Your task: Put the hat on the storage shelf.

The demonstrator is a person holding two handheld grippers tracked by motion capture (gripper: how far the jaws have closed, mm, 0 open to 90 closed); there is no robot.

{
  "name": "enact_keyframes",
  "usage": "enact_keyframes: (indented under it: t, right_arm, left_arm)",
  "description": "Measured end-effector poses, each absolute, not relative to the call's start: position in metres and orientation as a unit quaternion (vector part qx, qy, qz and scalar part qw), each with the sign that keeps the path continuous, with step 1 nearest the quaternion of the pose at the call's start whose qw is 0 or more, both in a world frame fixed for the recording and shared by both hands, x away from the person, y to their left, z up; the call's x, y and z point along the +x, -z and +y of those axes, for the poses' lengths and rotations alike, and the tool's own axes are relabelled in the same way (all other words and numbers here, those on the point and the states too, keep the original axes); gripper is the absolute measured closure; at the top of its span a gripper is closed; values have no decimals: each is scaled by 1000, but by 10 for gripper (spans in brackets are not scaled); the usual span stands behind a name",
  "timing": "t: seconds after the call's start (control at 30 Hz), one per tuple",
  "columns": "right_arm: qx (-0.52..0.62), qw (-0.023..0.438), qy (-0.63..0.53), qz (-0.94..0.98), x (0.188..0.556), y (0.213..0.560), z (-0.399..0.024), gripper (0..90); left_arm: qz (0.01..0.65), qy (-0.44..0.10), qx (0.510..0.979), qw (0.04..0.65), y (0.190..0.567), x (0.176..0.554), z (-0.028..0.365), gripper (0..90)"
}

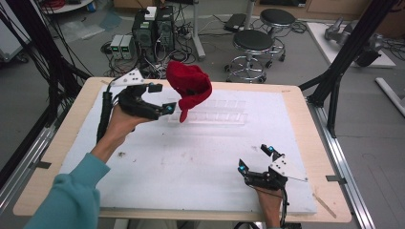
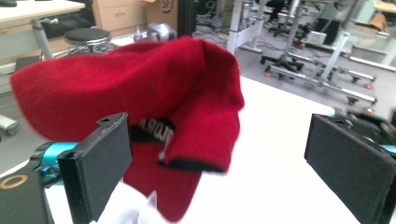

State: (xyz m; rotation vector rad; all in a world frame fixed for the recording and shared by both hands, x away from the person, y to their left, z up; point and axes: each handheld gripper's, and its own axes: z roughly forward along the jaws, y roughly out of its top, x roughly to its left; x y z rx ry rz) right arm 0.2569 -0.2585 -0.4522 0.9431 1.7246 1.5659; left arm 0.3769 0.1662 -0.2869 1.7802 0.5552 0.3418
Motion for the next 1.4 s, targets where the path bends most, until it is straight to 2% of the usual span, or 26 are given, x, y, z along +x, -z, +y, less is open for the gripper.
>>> enact_keyframes:
  t: [0.2, 0.4, 0.7, 0.87, 1.0, 1.4]
  right_arm:
    - [359, 309, -593, 651, 257, 452, -259, 14]
    - [360, 308, -593, 651, 257, 452, -258, 14]
    - [363, 312, -592, 649, 257, 452, -258, 14]
    - [362, 314, -592, 648, 257, 452, -259, 14]
    - [363, 314, -592, 647, 257, 452, -259, 14]
    - [362, 315, -593, 647, 256, 453, -259, 14]
  left_arm:
    - [228, -173, 768, 574, 323, 342, 213, 82]
    - [244, -194, 742, 593, 369, 314, 257, 82]
    - [281, -229, 700, 615, 427, 284, 291, 82]
    - [296, -245, 679, 626, 442, 277, 298, 82]
    - [300, -246, 681, 621, 450, 275, 299, 82]
    - [305, -258, 664, 632, 452, 272, 302, 83]
